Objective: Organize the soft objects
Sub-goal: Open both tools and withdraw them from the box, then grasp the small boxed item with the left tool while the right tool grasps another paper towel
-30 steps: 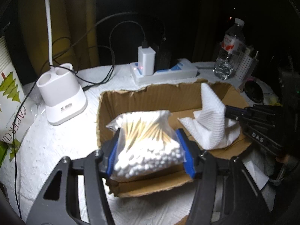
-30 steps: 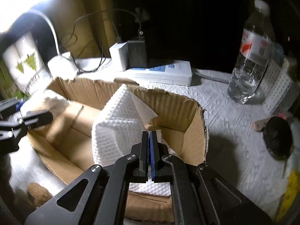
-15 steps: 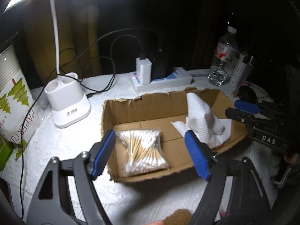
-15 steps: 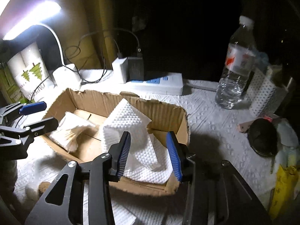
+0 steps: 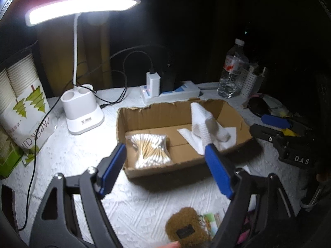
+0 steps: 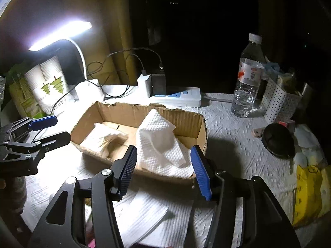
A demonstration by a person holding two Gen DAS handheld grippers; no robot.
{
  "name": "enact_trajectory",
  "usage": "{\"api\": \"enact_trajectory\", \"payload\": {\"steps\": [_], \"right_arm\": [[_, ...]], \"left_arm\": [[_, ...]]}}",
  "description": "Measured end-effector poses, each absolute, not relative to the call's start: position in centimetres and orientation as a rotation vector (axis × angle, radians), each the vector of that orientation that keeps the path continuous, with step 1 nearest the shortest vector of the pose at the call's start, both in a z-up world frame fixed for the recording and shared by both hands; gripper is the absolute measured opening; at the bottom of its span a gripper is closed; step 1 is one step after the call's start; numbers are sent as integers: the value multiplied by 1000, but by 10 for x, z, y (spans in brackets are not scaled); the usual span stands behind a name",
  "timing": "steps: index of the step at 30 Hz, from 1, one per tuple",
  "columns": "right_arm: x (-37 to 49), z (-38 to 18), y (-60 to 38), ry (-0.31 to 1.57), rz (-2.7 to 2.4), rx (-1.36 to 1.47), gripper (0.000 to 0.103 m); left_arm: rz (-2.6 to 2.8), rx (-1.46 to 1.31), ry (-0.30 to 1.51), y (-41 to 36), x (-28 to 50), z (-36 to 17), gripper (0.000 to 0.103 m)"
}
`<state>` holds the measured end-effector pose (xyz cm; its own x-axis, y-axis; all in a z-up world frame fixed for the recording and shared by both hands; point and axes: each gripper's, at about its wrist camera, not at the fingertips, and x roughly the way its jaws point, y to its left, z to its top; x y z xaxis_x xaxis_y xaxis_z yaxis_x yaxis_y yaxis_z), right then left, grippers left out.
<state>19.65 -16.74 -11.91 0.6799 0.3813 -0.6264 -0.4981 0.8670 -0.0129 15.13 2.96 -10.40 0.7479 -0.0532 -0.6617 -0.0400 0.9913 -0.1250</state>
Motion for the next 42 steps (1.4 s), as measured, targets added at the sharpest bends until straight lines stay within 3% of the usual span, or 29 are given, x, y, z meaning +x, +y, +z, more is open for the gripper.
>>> {"api": "enact_trajectory", "payload": {"steps": [9, 14, 36, 39, 41, 42], "right_arm": [[168, -118, -171, 653, 509, -186, 60], [162, -129, -172, 675, 520, -181, 68], [170, -212, -178, 849, 547, -157, 68], [169, -216, -179, 842, 560, -162, 53], [167, -215, -179, 827, 582, -166, 31], [166, -213, -179, 819, 590, -166, 27]], "left_arm": [[-23, -140, 725, 23, 129, -104, 87], [-23, -140, 738, 19, 120, -110, 87], [-43, -91, 853, -18, 104, -145, 87], [-51, -71, 863, -26, 103, -148, 87], [-53, -50, 871, -32, 103, -150, 87], [-53, -39, 873, -34, 103, -150, 86]]}}
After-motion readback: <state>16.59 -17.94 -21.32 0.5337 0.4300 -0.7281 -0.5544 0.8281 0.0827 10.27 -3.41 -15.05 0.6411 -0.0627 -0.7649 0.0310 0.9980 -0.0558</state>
